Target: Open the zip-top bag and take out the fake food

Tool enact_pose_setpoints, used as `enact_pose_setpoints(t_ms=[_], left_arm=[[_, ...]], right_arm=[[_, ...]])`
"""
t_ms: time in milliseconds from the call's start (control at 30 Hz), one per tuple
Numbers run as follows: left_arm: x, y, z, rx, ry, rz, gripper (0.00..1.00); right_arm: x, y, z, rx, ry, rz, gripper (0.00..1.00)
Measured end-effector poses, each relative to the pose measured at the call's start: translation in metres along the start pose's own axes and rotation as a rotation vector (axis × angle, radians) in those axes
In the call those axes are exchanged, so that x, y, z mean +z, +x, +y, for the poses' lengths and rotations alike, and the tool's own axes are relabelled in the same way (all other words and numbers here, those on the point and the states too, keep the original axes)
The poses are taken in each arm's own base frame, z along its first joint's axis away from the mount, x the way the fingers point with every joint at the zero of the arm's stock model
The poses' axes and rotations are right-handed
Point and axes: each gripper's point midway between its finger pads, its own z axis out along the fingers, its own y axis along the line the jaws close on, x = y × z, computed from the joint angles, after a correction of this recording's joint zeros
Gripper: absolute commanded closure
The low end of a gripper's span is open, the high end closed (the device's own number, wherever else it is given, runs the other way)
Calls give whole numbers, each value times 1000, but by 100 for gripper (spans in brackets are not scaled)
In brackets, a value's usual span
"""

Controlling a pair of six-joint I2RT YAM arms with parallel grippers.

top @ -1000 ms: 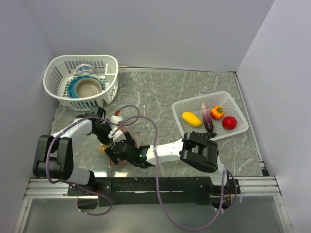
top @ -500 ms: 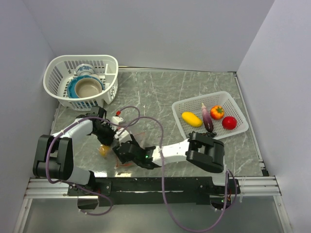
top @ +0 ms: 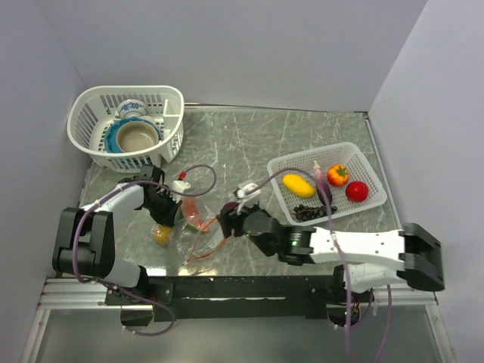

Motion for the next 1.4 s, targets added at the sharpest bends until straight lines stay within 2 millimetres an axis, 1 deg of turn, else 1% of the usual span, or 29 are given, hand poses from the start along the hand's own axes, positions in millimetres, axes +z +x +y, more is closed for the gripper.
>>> enact_pose_setpoints(t_ms=[67,100,133,167,200,233,300,333,367,400,433,467,500,533,567,633,667,733,833,867,900,933,967,1000,1033,1100,1200,1300,1400], left_arm=[[0,0,0,-1,-2,1,99],[0,0,0,-1,-2,2,99],[0,0,0,-2,-2,1,99],[0,0,0,-2,-1,2,99],[-1,0,0,-2,-1,2,99],[-1,0,0,-3,-1,2,99],[-2,0,0,-3,-1,3,99],[-2,0,0,-3,-1,3,99],[-2,0,-1,-3,0,3,99],[-2,0,-1,-3,0,4,99],[-2,0,-1,-3,0,3,99],[-3,0,-1,-3,0,3,99],[-3,0,-1,-3,-1,2,99],[-3,0,-1,-3,-2,1,99],[-4,-1,-1,-2,-2,-1,99],[-5,-2,-2,-1,-1,-7,99],[-6,-2,-3,0,0,-10,99],[-7,-4,-3,0,2,-13,99],[-8,-6,-3,1,3,-19,99],[-9,-7,-3,2,3,-21,99],[-9,-7,-3,-1,2,-22,99],[-9,-8,-3,-2,1,-23,99],[-9,-8,-3,-4,2,-23,99],[-9,-8,-3,-4,1,-23,99],[-9,-8,-3,-7,1,-23,99],[-9,-8,-2,-10,-1,-25,99],[-7,-9,0,-10,-4,-27,99],[-5,-9,2,-11,-13,-24,99],[-4,-9,5,-11,-23,-20,99]], right_arm=[[-6,-10,-24,32,58,-29,75],[-9,-13,-43,48,111,-40,79],[-11,-16,-63,73,165,-49,81],[-13,-20,-88,102,242,-58,84],[-15,-23,-110,124,312,-66,85],[-18,-25,-137,160,403,-76,83],[-28,-25,-183,218,561,-84,76],[-33,-22,-204,243,636,-81,69],[-37,-19,-217,257,687,-76,61],[-42,-14,-232,275,738,-62,34],[-46,-11,-241,286,772,-51,16],[-48,-7,-248,292,796,-41,0],[-50,-5,-252,296,817,-23,0],[-49,-3,-252,300,821,-12,0],[-47,-4,-252,290,822,5,0],[-39,-9,-244,274,807,28,0],[-33,-12,-238,258,794,34,0],[-24,-17,-217,204,745,45,0],[-14,-20,-167,96,605,58,0],[-10,-20,-146,57,547,60,0],[-6,-19,-128,27,495,66,2],[-3,-17,-114,5,459,70,3],[1,-14,-98,-21,418,77,8],[7,-7,-82,-48,379,87,9],[12,0,-73,-71,356,98,11],[20,24,-46,-136,293,137,16],[26,58,-13,-221,212,185,21],[28,84,11,-272,145,219,21],[34,97,22,-291,114,234,21]])
